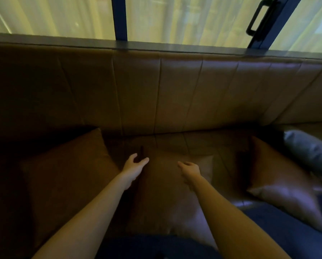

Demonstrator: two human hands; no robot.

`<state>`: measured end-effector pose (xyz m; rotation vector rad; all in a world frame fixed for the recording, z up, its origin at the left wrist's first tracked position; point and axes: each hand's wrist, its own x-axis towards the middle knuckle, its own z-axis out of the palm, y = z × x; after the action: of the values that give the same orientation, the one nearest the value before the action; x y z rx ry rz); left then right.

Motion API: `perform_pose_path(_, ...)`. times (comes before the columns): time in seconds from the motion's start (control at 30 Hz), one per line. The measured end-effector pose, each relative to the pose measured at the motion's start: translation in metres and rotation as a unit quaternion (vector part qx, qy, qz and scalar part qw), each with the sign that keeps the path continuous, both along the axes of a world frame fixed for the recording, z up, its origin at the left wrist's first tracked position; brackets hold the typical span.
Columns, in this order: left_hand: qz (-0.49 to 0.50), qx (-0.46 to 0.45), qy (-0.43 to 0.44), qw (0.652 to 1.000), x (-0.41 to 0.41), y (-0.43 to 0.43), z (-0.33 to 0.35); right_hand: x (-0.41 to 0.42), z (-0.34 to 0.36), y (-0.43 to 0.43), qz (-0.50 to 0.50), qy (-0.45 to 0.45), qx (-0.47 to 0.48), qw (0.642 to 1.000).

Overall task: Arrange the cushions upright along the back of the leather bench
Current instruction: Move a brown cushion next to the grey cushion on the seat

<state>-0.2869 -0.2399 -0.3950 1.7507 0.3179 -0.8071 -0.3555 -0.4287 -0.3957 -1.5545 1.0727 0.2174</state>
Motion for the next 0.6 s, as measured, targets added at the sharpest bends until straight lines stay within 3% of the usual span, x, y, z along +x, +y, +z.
perform_pose_path(0.2,-0.01,0.001,0.039,0.999,-0.017,-0.035,-0.041,-0.023,-0.033,-0.053,-0.014,0.036,-0.016,0.999)
perform_pose_path(0.6,-0.039,0.137,0.061,0.988,0.002,-0.061,-0.13,-0.044,-0.169,-0.124,-0.039,0.057,0.023,0.997)
